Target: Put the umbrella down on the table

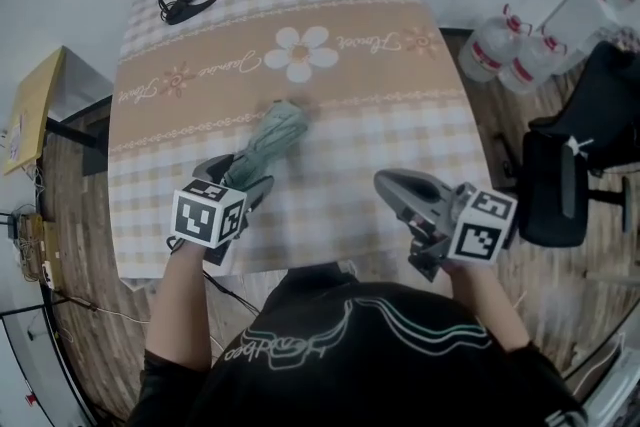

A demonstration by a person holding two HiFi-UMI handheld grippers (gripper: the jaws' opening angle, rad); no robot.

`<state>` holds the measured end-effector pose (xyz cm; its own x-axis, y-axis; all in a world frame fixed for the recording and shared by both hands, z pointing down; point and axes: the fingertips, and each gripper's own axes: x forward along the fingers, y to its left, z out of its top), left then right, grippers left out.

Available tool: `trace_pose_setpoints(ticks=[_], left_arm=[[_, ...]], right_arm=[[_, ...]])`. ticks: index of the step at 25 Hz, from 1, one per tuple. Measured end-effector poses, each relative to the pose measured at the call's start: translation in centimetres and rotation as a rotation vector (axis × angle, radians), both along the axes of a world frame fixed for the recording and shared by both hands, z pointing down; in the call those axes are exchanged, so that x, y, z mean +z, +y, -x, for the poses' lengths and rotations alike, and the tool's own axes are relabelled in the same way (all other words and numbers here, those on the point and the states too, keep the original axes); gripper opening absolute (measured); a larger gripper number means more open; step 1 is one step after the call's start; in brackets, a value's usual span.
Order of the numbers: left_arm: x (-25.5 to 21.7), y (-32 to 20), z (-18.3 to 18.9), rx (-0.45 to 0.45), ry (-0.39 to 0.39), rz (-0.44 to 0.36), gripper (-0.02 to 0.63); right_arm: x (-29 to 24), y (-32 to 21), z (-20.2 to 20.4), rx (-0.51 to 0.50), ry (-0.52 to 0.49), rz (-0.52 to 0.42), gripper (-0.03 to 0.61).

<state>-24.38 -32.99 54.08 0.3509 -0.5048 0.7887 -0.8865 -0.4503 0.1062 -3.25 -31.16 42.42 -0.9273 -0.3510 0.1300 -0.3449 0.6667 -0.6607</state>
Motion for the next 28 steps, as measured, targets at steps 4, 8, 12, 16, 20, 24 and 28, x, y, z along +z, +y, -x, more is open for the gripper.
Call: trace_pose_setpoints(ticks=[4, 8, 12, 16, 20, 24, 28], left_arm=[[-4.2, 1.7, -2.0, -0.012, 0.121, -0.081, 0.362], [-9.6, 3.6, -4.6, -0.021, 0.294, -0.188, 0.360], [-14.5, 5.8, -6.5, -0.004, 0.413, -0.283, 0.251], [-18.6, 8.5, -7.9, 0.020, 0.556, -0.317, 0.125], [-21.8, 10.9, -9.1, 0.062, 0.614, -0.407, 0.000], [-23.3, 12.5, -10.8, 0.113, 0.659, -0.443, -0.003], [-22.5, 13.1, -11.6, 0.098, 0.661, -0.436, -0.003]], right_arm=[[-1.3, 1.1, 0.1, -0.028, 0.005, -0.036, 0.012], [-3.0, 2.4, 0.9, -0.074, 0.011, -0.086, 0.012], [-5.4, 4.1, 2.3, -0.141, 0.011, -0.149, 0.012], [-8.0, 6.7, 3.6, -0.237, -0.002, -0.219, 0.012], [-9.5, 8.6, 4.3, -0.303, -0.011, -0.264, 0.012], [-10.1, 9.4, 4.8, -0.337, -0.029, -0.259, 0.012], [-10.5, 10.2, 5.0, -0.354, -0.068, -0.244, 0.012]])
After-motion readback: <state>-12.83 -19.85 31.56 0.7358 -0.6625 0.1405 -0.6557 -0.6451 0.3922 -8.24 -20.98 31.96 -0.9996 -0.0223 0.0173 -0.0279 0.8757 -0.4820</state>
